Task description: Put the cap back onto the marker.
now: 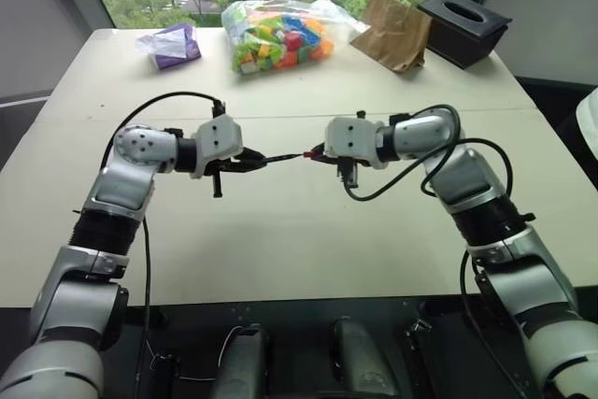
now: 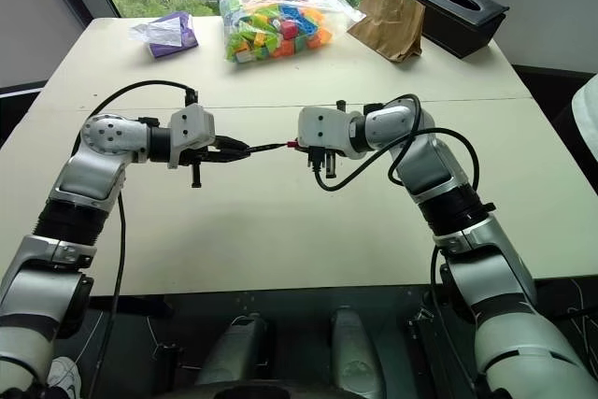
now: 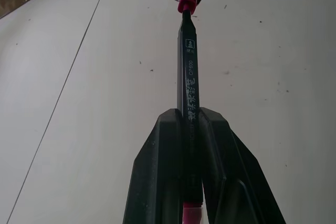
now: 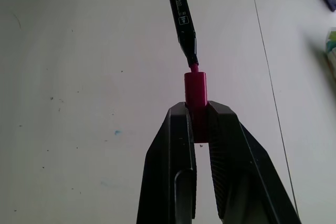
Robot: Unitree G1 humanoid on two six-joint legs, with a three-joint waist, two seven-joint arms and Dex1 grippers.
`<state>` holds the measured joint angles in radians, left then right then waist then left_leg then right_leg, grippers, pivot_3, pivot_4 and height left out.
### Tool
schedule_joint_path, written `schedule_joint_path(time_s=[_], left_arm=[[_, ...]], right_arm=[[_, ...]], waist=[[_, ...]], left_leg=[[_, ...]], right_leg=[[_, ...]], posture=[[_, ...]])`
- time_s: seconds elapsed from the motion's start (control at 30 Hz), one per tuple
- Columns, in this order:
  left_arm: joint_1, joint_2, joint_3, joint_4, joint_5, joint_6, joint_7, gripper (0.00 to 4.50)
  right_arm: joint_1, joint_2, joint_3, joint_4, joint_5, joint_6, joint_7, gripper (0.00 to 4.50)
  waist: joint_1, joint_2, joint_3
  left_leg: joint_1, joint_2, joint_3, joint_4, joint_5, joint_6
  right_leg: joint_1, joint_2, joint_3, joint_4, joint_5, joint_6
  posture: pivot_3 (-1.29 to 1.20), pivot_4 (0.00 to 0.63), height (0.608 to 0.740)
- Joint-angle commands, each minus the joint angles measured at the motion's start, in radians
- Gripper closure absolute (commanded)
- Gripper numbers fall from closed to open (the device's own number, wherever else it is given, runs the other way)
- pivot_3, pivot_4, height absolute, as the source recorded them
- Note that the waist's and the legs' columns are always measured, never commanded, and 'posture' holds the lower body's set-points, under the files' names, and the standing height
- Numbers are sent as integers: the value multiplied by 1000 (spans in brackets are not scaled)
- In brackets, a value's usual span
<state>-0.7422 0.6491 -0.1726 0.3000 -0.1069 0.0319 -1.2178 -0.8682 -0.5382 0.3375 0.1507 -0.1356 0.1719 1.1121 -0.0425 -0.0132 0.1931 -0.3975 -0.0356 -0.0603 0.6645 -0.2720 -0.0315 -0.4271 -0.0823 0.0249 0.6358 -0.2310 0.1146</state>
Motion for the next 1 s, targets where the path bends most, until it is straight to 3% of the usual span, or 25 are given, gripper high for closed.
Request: schedule_joint_path(time_s=[0.03,1.0], left_arm=[[-21,1,13,-37,-7,-4,1,4467],[-88,-64,-10,65,67,-136,11,4467]], right_arm=[[-16,10,-8,-55,11,2,-10,4465],[-35,120,92,-84,-82,6,-19,4465]], waist=[[0,0,0],[0,0,0]], left_leg=[[0,0,0,0,0,0],[0,0,0,0,0,0]], right_leg=[[0,0,0,0,0,0],[0,0,0,0,0,0]], posture=[[0,150,740],[0,150,740]])
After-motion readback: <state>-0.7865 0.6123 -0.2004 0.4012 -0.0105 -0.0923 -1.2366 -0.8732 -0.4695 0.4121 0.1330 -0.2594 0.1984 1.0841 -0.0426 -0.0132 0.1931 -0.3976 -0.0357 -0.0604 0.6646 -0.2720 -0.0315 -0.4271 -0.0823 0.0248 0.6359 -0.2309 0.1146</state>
